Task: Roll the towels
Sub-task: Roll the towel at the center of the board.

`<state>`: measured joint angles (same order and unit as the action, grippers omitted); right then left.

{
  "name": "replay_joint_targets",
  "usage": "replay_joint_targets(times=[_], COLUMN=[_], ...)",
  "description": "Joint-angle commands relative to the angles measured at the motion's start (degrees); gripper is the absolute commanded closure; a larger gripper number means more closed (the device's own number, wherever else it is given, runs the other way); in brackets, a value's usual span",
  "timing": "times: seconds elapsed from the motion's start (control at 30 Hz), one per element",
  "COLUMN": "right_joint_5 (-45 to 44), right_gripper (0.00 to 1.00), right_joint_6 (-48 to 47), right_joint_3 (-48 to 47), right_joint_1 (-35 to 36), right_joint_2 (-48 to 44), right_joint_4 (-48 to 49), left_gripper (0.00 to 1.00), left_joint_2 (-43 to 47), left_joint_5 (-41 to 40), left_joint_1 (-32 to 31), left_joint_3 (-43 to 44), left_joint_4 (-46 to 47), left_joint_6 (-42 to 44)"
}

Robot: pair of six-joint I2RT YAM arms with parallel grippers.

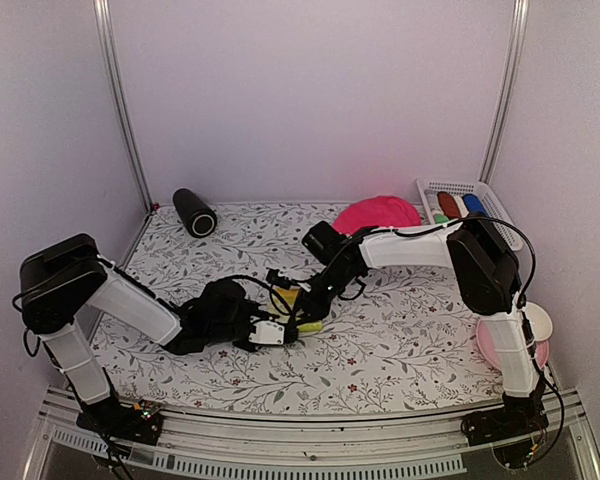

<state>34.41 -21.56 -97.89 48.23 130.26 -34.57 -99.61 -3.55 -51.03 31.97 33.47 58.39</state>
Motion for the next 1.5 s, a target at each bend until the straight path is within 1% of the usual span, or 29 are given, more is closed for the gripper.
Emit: replay_joint_targets(times=[0.0, 0.1, 0.17, 0.2, 0.27, 0.3, 0.4, 0.53, 0.6, 0.77, 0.9, 0.93, 1.0, 1.1, 1.23, 1.47], right_joint_5=[-0.1, -0.4, -0.9, -1.2, -1.8, -2.6, -5.0, -8.4, -10.9, -16.6, -18.5, -19.0, -21.7, -22.9, -24.1, -29.2], right_gripper=[0.88, 0.86, 0.82, 0.77, 0.69, 0.64, 0.53, 0.44, 0.41, 0.38, 0.37, 0.37, 0.37, 0.37, 0.36, 0.37], right_joint_6=[0.6, 0.5, 0.4, 0.4, 0.3, 0.2, -0.1, -0.6, -0.8, -0.9, -0.9, -1.3, -1.9, -3.1, -6.7, -11.5], right_joint_3=[-0.2, -0.5, -0.6, -0.7, -0.5, -0.1, 3.0, 9.0, 14.1, 26.5, 36.3, 38.8, 42.7, 46.8, 48.4, 43.4], right_joint_1=[-0.1, -0.3, -0.5, -0.7, -1.0, -1.1, -1.4, -1.5, -1.5, -1.6, -1.5, -1.5, -1.3, -0.4, 2.5, 5.7], right_joint_2=[2.0, 1.5, 0.9, 0.4, -0.7, -1.4, -5.3, -11.5, -15.1, -24.7, -30.5, -32.0, -34.3, -36.8, -37.4, -30.7], right_joint_4=[-3.8, -3.8, -3.8, -3.8, -3.7, -3.4, -0.7, 4.4, 7.9, 18.3, 27.9, 30.3, 34.7, 40.5, 44.1, 43.8], left_gripper=[0.87, 0.95, 0.99, 0.99, 1.0, 1.0, 1.0, 1.0, 1.0, 1.0, 1.0, 1.0, 1.0, 1.0, 0.99, 0.98], left_joint_2=[-1.4, -1.5, -1.9, -2.1, -2.1, -1.9, -1.6, -3.3, -5.1, -9.6, -12.5, -14.5, -16.3, -18.8, -21.5, -26.0], left_joint_5=[0.2, 1.2, 1.8, 2.1, 3.6, 4.9, 9.4, 15.2, 17.0, 20.3, 23.0, 23.5, 24.6, 27.3, 29.7, 30.9], left_joint_1=[-0.5, -0.4, -0.2, 0.0, 0.7, 1.2, 3.7, 6.5, 7.3, 8.9, 11.0, 11.6, 12.5, 14.0, 15.6, 17.1], left_joint_3=[3.7, 5.2, 6.5, 7.1, 8.7, 9.7, 13.5, 19.6, 22.8, 29.3, 33.6, 34.5, 36.2, 39.4, 43.2, 49.7], left_joint_4=[-8.9, -14.1, -17.8, -19.6, -23.7, -25.6, -32.2, -40.5, -45.3, -52.4, -57.6, -58.7, -60.8, -64.6, -68.4, -74.1], left_joint_6=[-2.1, -3.1, -4.0, -4.4, -5.8, -6.7, -9.2, -11.2, -11.6, -11.8, -12.4, -12.6, -13.1, -13.8, -14.6, -15.2])
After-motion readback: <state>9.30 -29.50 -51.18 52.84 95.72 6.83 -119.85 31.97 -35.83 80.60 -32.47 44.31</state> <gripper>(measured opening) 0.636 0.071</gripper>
